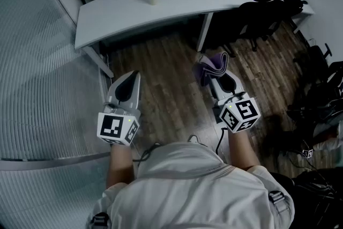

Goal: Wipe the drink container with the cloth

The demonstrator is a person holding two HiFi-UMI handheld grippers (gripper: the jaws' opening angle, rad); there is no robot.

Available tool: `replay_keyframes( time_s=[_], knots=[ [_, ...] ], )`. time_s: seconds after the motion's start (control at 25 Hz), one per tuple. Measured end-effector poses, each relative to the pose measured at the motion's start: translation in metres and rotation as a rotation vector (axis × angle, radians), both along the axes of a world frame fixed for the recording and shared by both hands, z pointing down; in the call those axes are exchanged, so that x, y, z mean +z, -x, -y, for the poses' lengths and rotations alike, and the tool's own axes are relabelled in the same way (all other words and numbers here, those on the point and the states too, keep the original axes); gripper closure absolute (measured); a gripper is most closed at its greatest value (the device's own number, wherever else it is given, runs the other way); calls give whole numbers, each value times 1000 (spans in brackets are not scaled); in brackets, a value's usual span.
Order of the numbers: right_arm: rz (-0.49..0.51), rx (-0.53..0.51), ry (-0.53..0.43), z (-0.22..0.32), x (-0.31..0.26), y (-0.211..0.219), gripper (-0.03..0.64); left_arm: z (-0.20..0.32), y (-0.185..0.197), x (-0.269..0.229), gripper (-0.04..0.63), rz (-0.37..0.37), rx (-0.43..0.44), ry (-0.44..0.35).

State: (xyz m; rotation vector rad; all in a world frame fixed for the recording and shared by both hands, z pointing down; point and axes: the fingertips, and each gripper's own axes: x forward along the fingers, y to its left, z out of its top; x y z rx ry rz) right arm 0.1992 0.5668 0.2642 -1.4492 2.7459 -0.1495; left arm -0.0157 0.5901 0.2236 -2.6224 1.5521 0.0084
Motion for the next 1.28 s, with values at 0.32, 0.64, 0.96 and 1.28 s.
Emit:
replay_keyframes(
  time_s=[0.32, 0.64, 0.96, 1.28],
  knots=[
    [-6, -6, 4, 1, 3, 7, 522, 1, 1, 2, 591, 2, 8, 6],
    [26, -11, -2, 2, 2, 7, 522, 4, 3, 5, 591, 5, 11, 9],
    [45, -8, 8, 8, 8, 17, 520, 11, 11, 12, 591, 6, 33, 11],
    [48, 9, 30, 20, 9, 28, 520, 29, 21, 14, 591, 4, 65, 21]
  ],
)
